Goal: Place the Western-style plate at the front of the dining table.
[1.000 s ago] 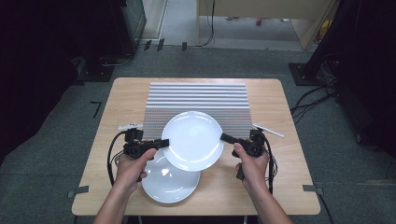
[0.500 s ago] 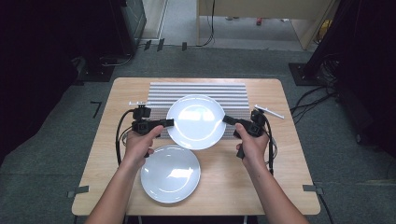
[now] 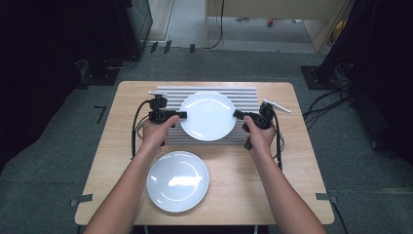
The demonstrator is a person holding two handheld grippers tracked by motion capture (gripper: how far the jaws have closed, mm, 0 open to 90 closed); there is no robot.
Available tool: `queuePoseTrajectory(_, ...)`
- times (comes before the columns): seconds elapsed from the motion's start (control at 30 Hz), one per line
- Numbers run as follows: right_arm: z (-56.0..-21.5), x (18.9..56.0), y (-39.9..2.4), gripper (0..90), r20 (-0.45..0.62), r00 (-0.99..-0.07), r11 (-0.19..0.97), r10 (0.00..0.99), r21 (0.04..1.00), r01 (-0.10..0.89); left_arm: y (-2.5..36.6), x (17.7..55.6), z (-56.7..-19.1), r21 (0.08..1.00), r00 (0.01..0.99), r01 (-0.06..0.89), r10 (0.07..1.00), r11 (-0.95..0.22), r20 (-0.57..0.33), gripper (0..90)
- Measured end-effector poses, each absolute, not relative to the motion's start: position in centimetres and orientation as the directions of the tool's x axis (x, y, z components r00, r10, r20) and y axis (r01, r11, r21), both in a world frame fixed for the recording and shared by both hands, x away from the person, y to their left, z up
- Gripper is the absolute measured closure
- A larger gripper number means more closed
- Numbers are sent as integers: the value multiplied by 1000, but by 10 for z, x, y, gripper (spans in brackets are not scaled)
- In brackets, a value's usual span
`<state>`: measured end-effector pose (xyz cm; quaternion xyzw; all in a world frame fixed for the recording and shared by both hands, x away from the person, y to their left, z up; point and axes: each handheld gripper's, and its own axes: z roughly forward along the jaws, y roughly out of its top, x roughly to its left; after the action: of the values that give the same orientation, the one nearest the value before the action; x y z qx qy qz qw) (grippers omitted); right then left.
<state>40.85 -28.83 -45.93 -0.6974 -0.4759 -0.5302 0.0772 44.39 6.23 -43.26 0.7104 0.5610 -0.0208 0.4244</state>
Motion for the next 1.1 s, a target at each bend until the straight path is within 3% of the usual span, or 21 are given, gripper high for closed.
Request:
queuePoseTrajectory(0.6, -501, 448, -278, 870, 798, 110, -596, 593, 344, 725, 50, 499, -471, 499, 236, 865, 842, 45, -485, 710)
queuePoseTrajectory(0.9, -516, 463, -272, 863, 740, 146, -576, 657, 367, 731, 46, 513, -498, 447, 162, 889, 850, 95, -502, 705)
queuePoseTrajectory(1.1, -519, 468, -275, 859, 745, 155, -599, 648, 373, 708, 38, 519, -493, 467, 178, 881, 860, 77, -478, 707)
